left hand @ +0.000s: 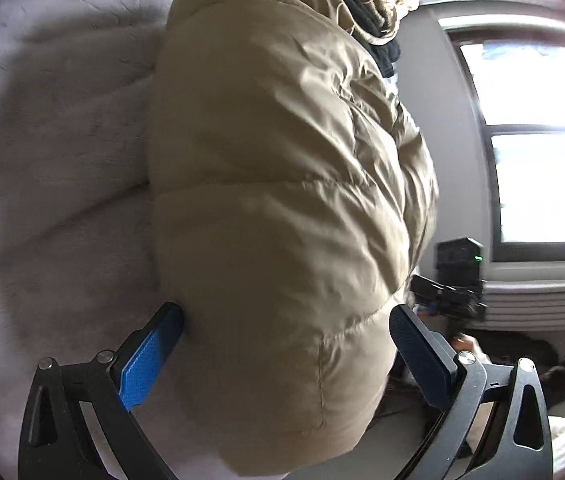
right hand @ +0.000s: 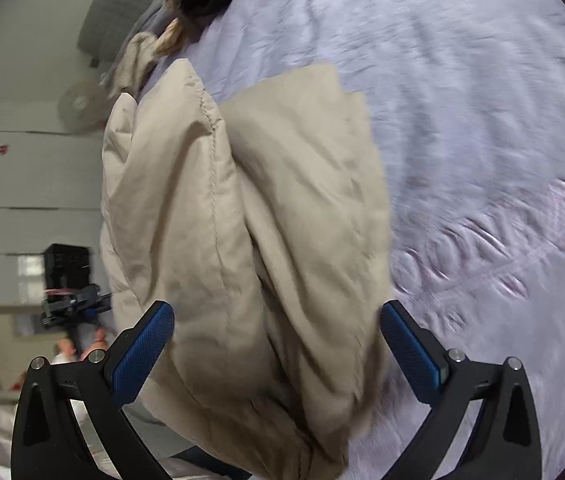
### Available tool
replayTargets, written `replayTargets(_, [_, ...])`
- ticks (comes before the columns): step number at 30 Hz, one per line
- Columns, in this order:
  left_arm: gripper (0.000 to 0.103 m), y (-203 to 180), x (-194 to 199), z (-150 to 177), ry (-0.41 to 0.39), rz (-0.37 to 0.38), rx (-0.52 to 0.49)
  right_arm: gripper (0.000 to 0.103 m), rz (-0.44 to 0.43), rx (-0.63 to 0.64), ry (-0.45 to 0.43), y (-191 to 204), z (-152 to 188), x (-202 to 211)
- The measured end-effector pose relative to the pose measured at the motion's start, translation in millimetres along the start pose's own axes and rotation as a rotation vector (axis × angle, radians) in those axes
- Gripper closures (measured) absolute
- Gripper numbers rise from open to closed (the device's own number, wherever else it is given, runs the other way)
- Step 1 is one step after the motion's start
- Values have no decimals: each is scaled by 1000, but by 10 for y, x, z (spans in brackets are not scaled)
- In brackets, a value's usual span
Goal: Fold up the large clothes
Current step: 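Lift the beige jacket bundle with both tools and fold it over once more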
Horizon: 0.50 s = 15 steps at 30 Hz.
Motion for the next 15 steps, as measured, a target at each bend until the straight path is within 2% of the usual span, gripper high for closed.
replayTargets(7, [0, 224, -224, -131, 26, 61, 23, 0, -105, -16, 120, -222, -329, -340])
replayTargets(15, [0, 338, -535, -177, 64, 136, 52, 0, -233, -80, 160, -404, -545, -640])
Point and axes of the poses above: each gripper's, at about its wrist camera, not at the fingertips, and x roughly against the way its jaws point, y to its left, z to its underside, the point moved 1 cm from there along -x, roughly the way its jaws point, and after that the axes turned 10 degrees about -z, right-handed, at the moved point
